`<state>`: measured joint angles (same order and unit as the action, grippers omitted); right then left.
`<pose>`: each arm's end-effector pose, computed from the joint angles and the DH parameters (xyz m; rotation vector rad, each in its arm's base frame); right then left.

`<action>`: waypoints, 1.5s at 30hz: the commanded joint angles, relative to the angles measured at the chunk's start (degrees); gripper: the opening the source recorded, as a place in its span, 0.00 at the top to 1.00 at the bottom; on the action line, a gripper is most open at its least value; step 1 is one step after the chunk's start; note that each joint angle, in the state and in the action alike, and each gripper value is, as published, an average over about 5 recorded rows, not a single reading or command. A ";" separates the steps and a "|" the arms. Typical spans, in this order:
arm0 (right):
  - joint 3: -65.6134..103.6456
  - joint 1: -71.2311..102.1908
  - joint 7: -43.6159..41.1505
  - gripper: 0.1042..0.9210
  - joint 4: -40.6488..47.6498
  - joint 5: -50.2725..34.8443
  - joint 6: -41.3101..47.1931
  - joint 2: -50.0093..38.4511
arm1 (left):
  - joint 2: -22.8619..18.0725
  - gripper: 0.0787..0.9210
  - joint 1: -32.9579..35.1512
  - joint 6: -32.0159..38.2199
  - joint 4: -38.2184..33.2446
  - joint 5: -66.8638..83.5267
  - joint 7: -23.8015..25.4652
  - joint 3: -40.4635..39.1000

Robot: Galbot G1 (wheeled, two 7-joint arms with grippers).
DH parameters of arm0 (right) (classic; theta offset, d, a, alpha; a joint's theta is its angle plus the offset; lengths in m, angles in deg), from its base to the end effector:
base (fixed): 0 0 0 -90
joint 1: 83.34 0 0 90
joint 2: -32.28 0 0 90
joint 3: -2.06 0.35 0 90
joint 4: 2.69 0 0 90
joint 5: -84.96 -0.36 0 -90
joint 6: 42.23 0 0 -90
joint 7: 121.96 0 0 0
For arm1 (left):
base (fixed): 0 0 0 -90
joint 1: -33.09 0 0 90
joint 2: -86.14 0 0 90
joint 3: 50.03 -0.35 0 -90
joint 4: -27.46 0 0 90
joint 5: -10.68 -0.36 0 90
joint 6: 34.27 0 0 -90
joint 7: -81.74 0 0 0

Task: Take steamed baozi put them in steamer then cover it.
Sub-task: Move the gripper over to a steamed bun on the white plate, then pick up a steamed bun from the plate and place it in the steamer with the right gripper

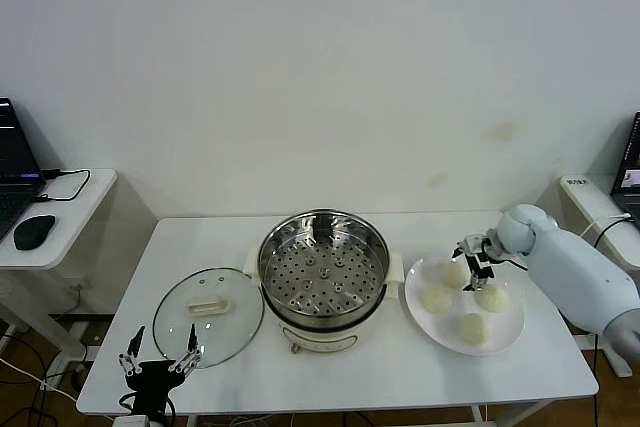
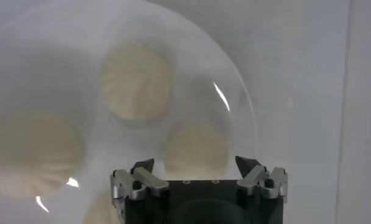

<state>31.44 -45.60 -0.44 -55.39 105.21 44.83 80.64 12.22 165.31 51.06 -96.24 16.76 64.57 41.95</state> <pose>0.5529 -0.1910 -0.2503 1.2304 -1.4216 1.4935 0.1266 0.0516 -0.3059 0.2434 -2.9130 -0.2578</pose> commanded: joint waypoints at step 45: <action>-22.94 -30.67 -0.46 0.43 -21.67 -25.44 5.67 -11.61 | 1.64 0.12 -0.53 0.05 -1.86 0.74 0.09 -0.45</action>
<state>18.11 -62.38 -1.19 -70.21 89.94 49.47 71.66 13.45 164.83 51.14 -97.96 17.09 64.61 41.44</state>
